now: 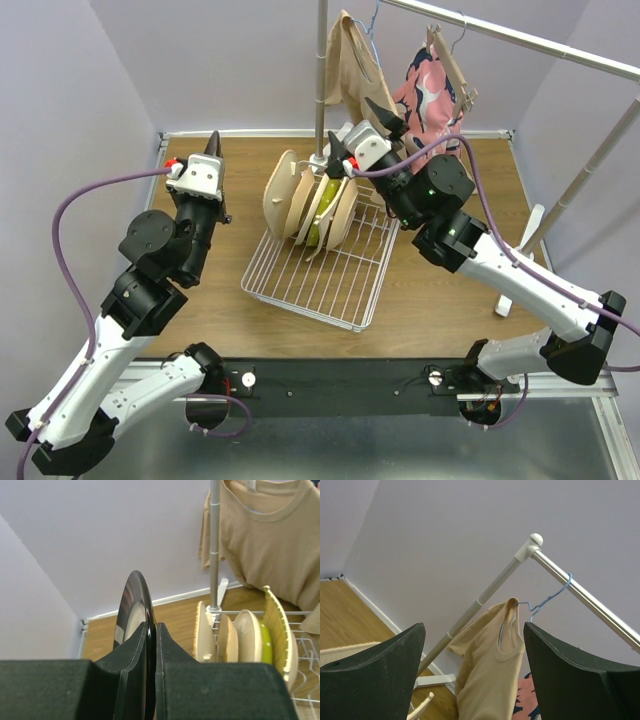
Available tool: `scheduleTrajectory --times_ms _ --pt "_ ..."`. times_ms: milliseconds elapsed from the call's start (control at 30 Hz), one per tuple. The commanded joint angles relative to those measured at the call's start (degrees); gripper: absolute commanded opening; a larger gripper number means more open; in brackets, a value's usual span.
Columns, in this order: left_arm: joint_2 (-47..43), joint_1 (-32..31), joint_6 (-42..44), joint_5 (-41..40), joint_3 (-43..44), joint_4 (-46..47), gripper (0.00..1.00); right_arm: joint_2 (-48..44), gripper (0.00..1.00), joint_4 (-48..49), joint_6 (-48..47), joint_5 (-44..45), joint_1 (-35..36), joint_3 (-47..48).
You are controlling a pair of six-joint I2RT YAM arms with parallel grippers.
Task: Load the plates into the dish rack
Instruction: Insert the plate into the dish rack
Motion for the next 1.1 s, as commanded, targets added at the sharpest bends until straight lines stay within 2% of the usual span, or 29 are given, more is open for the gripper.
scheduleTrajectory --times_ms 0,133,267,1067 --pt "0.96 0.13 -7.08 -1.72 1.67 2.3 0.0 -1.96 0.87 -1.2 3.13 0.99 -0.59 0.33" --pt "1.76 1.1 -12.53 0.37 -1.23 -3.77 0.0 -2.83 0.87 -1.2 3.83 0.98 -1.29 -0.72" --pt "0.88 1.62 -17.89 2.75 -2.91 -3.78 0.0 -3.63 0.87 -1.64 4.71 0.72 -1.47 -2.13" --pt "6.06 2.15 -30.11 10.31 13.79 -10.02 0.0 -7.58 0.87 -5.59 13.5 -0.25 -6.3 -5.56"
